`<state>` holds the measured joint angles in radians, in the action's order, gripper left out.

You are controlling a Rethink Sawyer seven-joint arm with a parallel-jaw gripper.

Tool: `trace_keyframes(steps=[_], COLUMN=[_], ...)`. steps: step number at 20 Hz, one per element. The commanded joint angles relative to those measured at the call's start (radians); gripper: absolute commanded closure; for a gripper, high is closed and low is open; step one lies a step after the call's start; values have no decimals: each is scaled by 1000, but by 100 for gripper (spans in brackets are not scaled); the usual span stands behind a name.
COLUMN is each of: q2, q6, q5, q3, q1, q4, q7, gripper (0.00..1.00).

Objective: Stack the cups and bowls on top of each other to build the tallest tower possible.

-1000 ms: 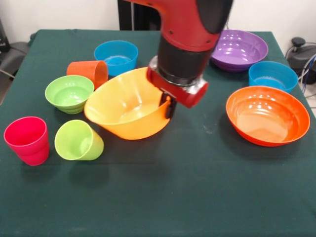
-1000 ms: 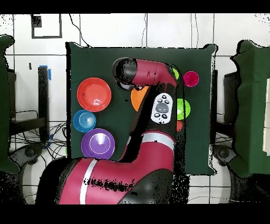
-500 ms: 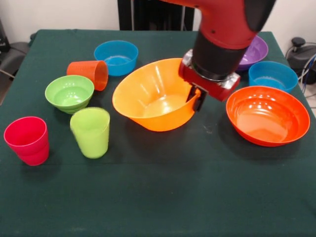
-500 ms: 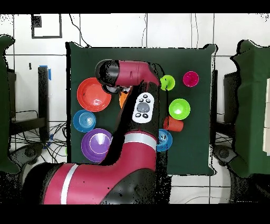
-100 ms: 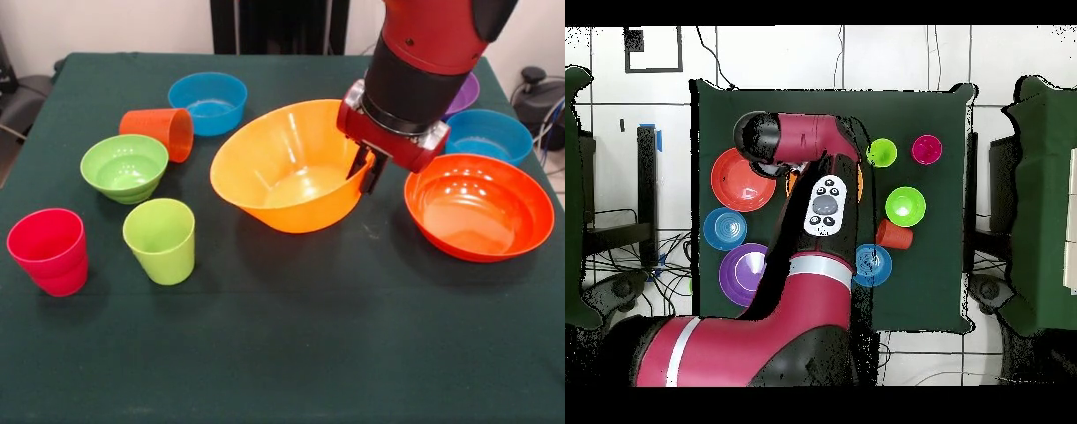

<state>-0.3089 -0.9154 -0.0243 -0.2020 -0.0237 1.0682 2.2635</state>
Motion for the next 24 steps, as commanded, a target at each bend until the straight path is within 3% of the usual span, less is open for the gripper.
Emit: trace_keyframes(steps=[1, 9, 12, 19, 24], q2=[-20, -30, -8, -16, 32], q6=[-49, -16, -53, -62, -97], q5=[46, 71, 81, 106, 151], q3=[46, 51, 86, 157, 187], q1=[1, -9, -2, 18, 34], q4=[-36, -55, -127, -148, -253], q7=[-17, -68, -152, -335, -442], gripper=[100, 100, 100, 100, 100])
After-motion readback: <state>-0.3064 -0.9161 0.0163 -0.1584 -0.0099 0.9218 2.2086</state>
